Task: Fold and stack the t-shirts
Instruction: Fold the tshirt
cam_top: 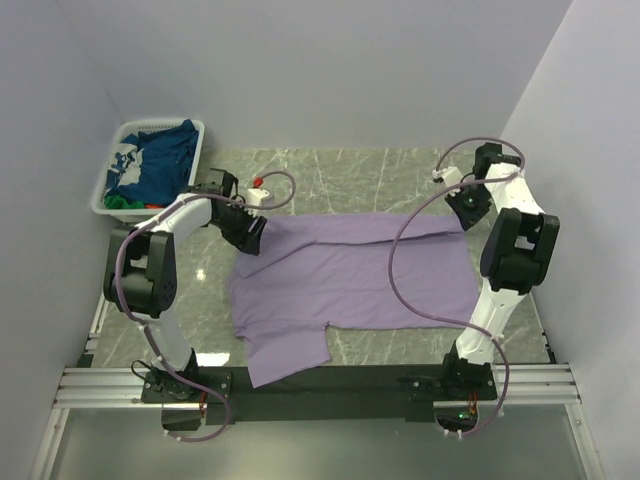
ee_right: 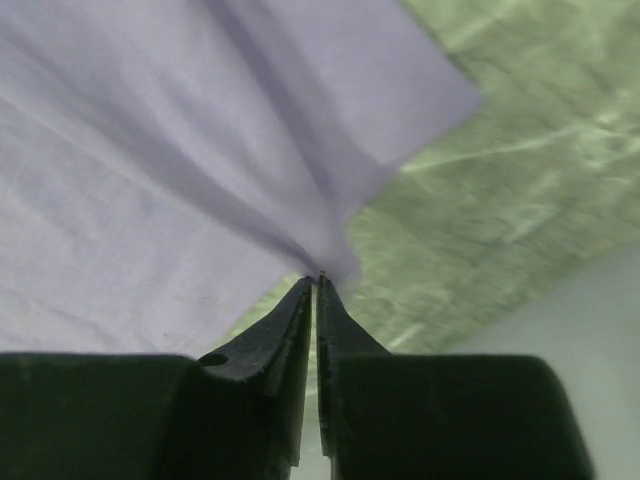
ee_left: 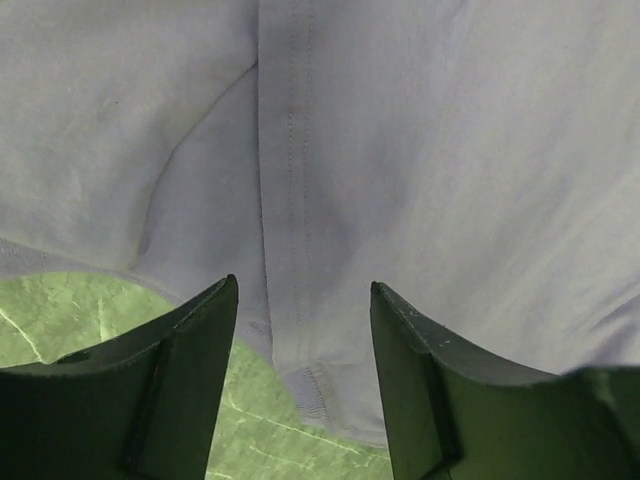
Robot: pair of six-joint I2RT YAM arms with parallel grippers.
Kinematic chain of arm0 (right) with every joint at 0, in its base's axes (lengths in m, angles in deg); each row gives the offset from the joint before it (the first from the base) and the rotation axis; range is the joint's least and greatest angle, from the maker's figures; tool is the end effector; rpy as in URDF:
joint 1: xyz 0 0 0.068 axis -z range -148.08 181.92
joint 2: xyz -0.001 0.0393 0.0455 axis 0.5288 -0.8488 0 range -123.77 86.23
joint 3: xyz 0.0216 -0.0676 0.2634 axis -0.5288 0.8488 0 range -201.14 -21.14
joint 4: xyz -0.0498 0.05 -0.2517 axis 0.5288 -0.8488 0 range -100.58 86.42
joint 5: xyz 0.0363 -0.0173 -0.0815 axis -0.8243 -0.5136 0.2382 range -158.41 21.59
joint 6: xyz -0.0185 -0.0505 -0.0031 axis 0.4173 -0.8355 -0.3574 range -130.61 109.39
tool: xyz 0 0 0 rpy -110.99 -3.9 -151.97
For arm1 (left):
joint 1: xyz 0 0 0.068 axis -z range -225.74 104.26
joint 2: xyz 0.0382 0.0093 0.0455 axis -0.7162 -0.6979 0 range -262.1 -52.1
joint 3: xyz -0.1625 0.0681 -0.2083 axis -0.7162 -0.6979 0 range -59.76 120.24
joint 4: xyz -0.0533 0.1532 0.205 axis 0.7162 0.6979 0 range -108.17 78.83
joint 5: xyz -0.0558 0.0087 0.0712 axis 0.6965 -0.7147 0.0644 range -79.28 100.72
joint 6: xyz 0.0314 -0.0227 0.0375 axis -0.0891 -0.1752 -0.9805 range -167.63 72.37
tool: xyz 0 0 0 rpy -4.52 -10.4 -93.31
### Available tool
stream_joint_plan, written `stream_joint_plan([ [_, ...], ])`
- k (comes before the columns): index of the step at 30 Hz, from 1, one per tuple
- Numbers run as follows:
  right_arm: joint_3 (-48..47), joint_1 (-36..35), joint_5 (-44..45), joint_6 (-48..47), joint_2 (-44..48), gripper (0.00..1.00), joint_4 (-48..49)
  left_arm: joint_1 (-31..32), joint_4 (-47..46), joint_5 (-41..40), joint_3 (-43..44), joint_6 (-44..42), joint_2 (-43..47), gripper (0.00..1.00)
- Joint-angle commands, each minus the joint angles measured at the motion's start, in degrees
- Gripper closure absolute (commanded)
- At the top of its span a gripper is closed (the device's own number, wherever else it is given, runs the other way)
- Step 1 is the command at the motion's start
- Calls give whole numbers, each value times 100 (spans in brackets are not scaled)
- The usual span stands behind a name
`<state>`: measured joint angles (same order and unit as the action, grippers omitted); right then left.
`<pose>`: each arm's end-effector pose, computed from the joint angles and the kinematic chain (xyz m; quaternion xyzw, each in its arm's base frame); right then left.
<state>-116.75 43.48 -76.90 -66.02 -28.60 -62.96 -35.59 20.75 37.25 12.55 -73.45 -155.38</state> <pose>0.3963 -0.0757 0.2221 -0.3775 0.9178 0.0067 0.1233 0.3495 -0.0789 0.1965 0.3340 0.8992 -0.2006 0.1991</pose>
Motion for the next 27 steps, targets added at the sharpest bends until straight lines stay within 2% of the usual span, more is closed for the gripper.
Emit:
stream_joint_plan([
  [1,-344,67,14,189,-145,76,-65,118,-42,-357,-86,-81,151,39],
  [4,-405,75,-38,216,-154,68,-118,136,-77,-481,-156,-54,124,42],
  [13,-476,75,-179,286,-172,67,-232,303,-68,-622,-121,-72,-69,46],
  [17,-458,75,-170,312,-172,67,-189,373,-33,-543,-139,-98,-34,52],
  [22,-590,75,-249,356,-242,68,-294,426,-77,-604,-191,-10,-69,50],
  [27,-625,75,-285,356,-242,68,-338,444,-200,-850,-183,156,-165,40],
])
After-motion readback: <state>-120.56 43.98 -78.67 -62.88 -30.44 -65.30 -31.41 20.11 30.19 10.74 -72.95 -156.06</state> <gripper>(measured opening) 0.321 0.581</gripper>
